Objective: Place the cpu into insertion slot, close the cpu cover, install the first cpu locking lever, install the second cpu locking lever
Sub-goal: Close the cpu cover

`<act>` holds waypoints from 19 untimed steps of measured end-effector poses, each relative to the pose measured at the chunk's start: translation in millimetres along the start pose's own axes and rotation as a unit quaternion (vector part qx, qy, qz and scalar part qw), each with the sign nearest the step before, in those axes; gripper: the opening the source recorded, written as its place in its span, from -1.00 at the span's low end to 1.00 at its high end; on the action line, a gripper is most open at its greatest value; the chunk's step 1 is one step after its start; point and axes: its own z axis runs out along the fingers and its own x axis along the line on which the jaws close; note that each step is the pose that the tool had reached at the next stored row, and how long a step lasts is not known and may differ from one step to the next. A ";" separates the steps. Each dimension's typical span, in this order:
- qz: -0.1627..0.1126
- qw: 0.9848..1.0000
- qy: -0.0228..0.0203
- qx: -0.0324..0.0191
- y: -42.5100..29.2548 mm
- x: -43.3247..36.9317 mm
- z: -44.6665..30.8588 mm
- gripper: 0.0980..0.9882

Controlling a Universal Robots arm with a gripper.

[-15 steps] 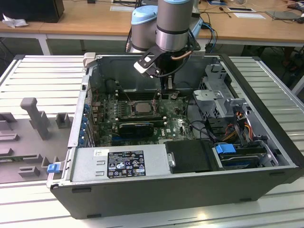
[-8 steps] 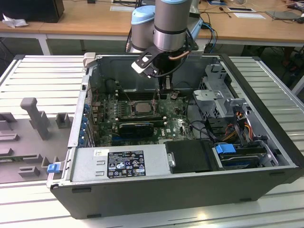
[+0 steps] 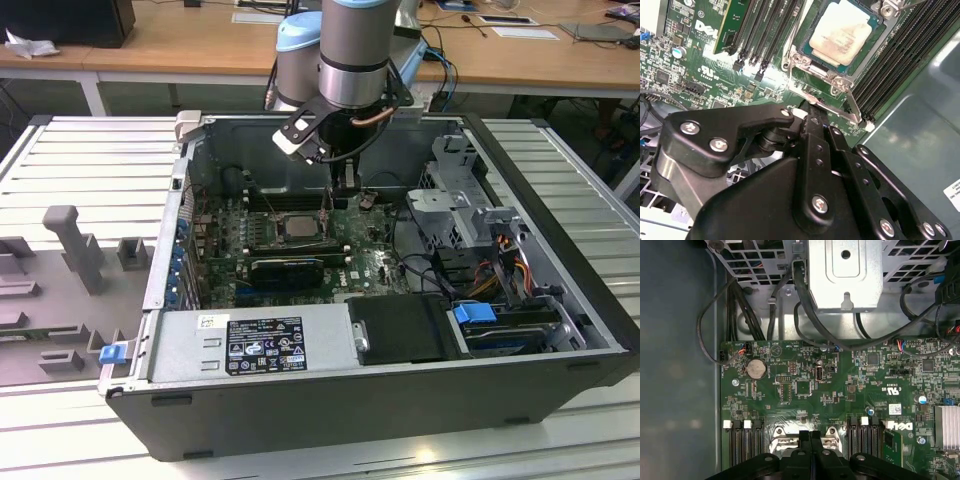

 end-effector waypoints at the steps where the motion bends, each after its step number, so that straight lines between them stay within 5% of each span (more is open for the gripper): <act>1: 0.000 1.000 0.000 0.000 -0.8 0.0 0.0 -0.98; 19: 0.000 1.000 0.000 0.000 -8.5 -0.2 -0.3 -0.98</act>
